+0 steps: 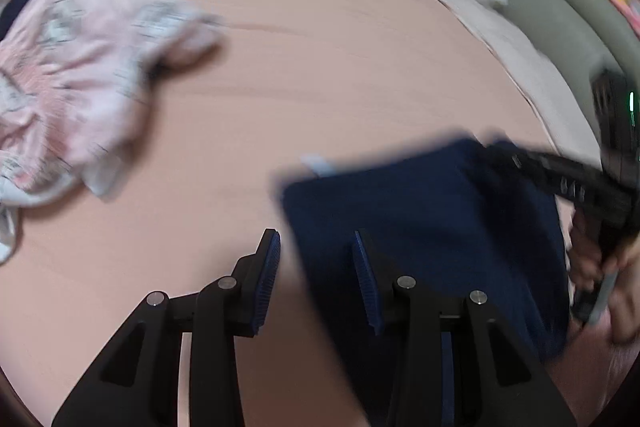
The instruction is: Fold clothes
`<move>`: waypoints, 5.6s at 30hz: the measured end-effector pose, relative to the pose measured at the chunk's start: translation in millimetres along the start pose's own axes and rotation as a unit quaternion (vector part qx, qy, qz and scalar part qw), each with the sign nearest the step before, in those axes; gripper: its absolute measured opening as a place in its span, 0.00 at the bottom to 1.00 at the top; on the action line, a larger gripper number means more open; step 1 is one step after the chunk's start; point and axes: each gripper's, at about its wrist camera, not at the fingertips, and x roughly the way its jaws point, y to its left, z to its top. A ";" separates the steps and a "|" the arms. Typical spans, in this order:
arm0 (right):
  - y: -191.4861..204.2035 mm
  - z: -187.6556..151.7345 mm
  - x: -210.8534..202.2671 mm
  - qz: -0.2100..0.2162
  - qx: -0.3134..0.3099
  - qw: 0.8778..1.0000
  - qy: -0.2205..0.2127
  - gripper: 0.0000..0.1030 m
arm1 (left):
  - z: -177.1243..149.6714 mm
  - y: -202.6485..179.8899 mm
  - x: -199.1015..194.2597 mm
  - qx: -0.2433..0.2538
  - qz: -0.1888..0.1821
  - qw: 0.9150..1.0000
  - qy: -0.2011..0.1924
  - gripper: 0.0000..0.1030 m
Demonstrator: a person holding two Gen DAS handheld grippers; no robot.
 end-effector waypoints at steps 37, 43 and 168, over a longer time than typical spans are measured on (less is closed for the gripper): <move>-151.3 -74.4 -32.9 -0.074 0.123 0.990 0.013 0.28 | 81.5 -198.8 93.9 0.180 0.015 0.983 0.013 0.22; -179.4 -77.6 -28.7 -0.073 0.149 0.986 -0.005 0.18 | 107.8 -172.0 121.5 0.128 0.020 0.991 0.015 0.25; -39.5 -161.8 -99.1 0.091 0.084 0.991 0.054 0.31 | -67.3 -130.8 42.2 -0.137 -0.149 0.979 0.005 0.12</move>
